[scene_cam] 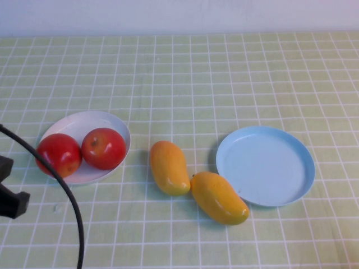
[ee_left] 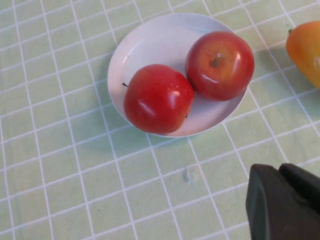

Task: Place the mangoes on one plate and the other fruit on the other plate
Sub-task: Put another type of fruit in the right plate

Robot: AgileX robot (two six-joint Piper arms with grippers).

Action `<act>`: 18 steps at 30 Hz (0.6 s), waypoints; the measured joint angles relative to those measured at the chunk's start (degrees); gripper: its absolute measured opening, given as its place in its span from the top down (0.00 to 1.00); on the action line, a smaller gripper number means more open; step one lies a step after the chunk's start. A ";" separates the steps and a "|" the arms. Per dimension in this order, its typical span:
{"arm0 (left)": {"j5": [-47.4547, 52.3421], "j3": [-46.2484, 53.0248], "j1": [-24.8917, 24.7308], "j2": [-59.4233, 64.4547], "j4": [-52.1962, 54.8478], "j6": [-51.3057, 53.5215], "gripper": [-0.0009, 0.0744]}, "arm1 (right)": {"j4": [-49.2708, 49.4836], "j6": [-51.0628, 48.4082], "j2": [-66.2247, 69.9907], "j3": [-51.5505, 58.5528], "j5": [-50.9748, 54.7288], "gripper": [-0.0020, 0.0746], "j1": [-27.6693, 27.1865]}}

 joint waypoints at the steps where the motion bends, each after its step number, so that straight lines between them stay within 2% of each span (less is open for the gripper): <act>1: 0.00 0.00 0.00 0.00 0.37 -0.37 0.98 | 0.00 0.00 0.00 0.00 0.00 1.00 0.00; 6: -5.19 0.91 0.10 -1.14 1.81 -3.03 0.99 | 0.00 0.00 0.00 0.00 0.00 1.00 0.00; 11: -19.66 8.77 1.86 -8.23 2.89 -3.56 0.99 | 0.00 0.00 0.00 0.00 0.00 1.00 0.00; 18: -41.97 26.74 14.50 -24.51 -2.65 1.64 0.99 | 0.00 0.00 0.00 0.00 0.00 0.99 0.00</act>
